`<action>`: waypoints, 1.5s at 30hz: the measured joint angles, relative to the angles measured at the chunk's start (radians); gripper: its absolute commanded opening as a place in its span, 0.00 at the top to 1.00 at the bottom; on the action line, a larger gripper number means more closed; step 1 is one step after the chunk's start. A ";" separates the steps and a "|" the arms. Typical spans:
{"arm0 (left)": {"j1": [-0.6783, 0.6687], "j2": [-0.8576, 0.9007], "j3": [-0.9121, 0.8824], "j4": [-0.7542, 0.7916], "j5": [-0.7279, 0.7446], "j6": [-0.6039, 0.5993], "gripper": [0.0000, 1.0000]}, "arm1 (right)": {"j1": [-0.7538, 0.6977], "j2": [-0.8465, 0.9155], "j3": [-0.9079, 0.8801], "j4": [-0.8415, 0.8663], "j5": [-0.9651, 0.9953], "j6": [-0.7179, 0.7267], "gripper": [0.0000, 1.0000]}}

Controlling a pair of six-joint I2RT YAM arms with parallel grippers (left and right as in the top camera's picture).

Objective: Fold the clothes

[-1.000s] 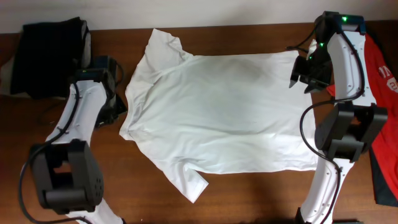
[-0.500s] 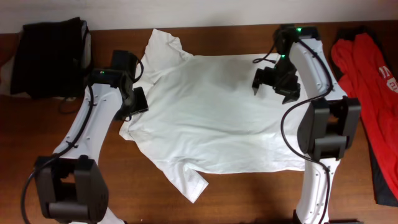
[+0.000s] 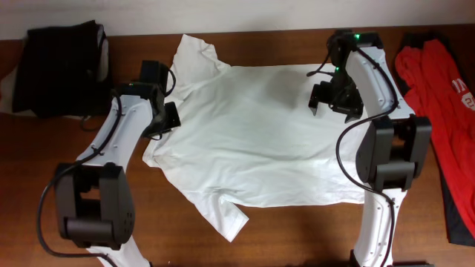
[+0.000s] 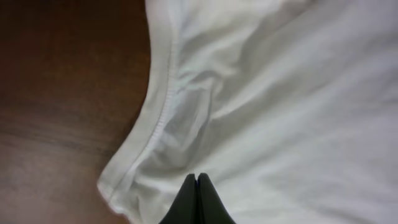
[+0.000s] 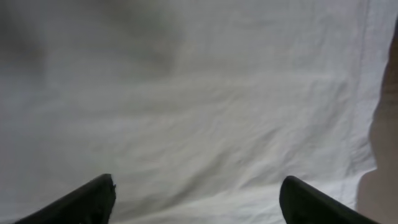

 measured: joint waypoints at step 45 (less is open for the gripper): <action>0.168 0.178 0.026 0.229 0.162 0.140 0.99 | -0.178 0.000 -0.299 0.204 0.098 -0.003 0.70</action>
